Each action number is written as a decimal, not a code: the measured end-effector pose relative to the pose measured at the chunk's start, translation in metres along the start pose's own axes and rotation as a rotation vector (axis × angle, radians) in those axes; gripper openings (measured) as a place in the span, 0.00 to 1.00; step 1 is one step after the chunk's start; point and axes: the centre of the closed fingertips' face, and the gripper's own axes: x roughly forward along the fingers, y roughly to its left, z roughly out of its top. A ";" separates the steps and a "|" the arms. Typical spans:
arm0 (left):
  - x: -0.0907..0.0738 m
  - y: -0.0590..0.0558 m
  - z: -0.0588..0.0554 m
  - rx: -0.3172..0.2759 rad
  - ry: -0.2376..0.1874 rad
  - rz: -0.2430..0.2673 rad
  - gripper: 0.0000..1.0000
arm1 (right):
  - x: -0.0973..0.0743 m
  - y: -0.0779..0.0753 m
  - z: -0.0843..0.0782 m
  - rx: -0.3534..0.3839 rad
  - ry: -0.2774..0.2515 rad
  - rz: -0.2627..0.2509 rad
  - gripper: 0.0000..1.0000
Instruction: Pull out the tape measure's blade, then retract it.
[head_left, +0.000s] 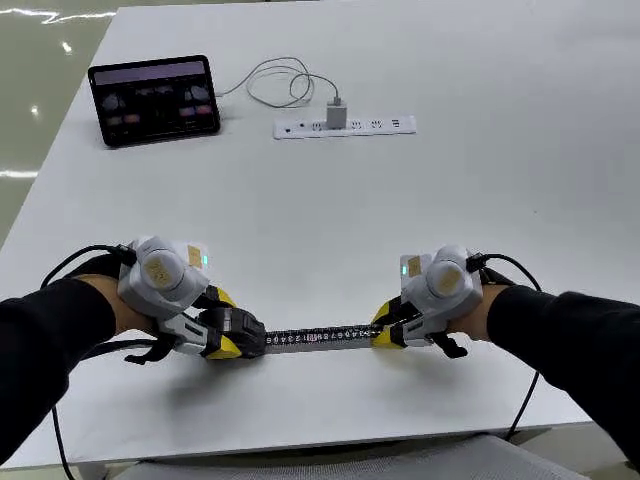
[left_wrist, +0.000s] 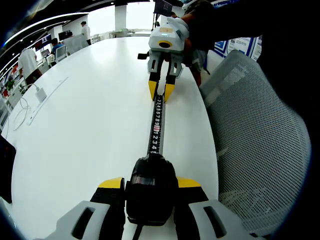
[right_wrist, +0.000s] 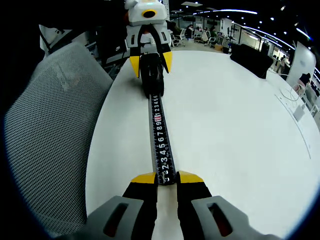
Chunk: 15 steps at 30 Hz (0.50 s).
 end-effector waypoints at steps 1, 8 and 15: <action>0.000 0.000 0.000 0.000 0.000 0.000 0.33 | 0.000 0.000 0.000 -0.001 0.000 -0.001 0.09; 0.000 0.000 0.000 0.000 -0.001 0.000 0.33 | -0.002 -0.001 -0.003 0.000 0.006 -0.002 0.09; 0.000 0.000 0.000 -0.001 0.000 0.000 0.33 | -0.006 -0.002 -0.008 0.003 0.013 -0.005 0.09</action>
